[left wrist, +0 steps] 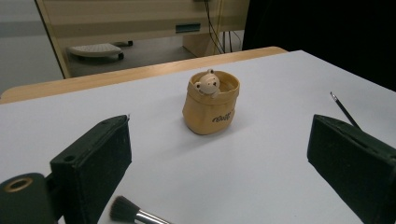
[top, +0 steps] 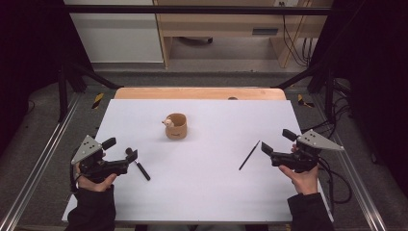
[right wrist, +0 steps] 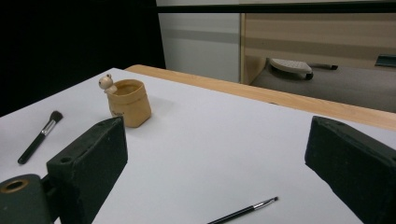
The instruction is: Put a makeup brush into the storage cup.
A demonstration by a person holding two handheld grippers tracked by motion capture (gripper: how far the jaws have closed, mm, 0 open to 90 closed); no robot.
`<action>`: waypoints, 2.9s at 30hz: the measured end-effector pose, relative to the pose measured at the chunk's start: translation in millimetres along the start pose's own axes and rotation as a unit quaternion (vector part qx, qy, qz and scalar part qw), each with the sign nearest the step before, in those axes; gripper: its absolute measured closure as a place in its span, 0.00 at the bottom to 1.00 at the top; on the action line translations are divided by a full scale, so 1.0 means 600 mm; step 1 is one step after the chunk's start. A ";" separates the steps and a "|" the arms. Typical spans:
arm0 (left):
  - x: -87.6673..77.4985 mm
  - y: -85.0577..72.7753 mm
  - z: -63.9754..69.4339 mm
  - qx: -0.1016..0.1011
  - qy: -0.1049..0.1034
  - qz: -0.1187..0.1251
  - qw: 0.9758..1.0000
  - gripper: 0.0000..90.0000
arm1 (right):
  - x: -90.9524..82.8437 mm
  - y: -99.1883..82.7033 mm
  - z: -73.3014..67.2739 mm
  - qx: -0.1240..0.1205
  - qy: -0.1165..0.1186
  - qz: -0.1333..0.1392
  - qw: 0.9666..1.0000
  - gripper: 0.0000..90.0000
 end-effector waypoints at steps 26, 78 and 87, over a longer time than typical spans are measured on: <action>0.007 -0.023 -0.004 0.002 0.006 -0.020 1.000 0.08 | 0.048 -0.027 -0.040 -0.025 -0.008 -0.053 0.998 0.09; 0.022 -0.040 -0.002 0.020 0.007 -0.052 0.998 0.10 | 0.162 -0.197 -0.007 -0.019 -0.098 -0.238 0.966 0.33; 0.023 -0.041 -0.003 0.020 0.007 -0.052 0.998 0.10 | 0.165 -0.209 -0.002 -0.021 -0.102 -0.252 0.962 0.43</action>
Point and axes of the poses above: each handheld gripper's, and its own axes: x roughly forward along the jaws, y roughly out of its top, z roughly to its right, the point moved 10 cm from there along x, roughly forward along the jaws, and after that the axes turned 10 degrees about -y, right-handed, at the moved point
